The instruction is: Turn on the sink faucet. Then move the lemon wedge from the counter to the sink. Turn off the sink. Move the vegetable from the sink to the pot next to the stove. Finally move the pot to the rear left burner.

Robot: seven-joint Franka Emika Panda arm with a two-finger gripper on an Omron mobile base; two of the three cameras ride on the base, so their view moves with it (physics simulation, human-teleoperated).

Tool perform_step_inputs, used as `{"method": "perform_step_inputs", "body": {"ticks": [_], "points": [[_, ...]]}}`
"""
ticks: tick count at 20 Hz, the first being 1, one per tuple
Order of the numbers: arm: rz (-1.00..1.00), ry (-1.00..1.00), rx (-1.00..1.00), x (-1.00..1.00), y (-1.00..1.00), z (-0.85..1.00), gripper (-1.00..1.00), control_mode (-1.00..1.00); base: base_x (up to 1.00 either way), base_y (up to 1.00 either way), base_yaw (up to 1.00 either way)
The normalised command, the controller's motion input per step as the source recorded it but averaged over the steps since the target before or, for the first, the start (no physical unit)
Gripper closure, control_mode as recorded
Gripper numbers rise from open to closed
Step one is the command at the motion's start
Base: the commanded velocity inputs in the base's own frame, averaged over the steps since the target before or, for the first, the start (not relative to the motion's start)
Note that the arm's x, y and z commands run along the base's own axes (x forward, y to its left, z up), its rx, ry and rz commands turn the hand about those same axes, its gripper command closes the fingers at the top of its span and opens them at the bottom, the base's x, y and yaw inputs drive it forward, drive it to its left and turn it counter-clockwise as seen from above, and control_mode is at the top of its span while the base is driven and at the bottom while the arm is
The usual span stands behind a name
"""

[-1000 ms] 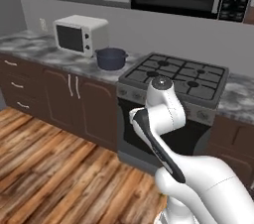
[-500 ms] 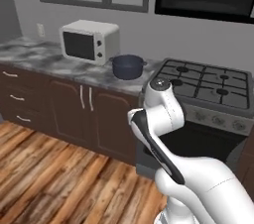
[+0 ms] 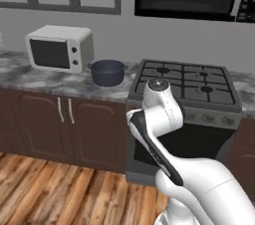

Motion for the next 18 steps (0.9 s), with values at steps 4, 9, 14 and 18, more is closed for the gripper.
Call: {"method": "perform_step_inputs", "body": {"ticks": [4,9,14,18], "points": [[0.0,0.0,0.0,0.0,0.0,0.0,1.0,1.0,0.17,0.14,-0.35],[0.0,0.0,0.0,0.0,0.0,0.0,1.0,1.0,0.04,0.35,-0.32],[0.0,0.0,0.0,0.0,0.0,0.0,1.0,1.0,0.13,0.62,-0.28],[0.0,0.0,0.0,0.0,0.0,0.0,1.0,1.0,0.25,0.69,-0.25]]}}
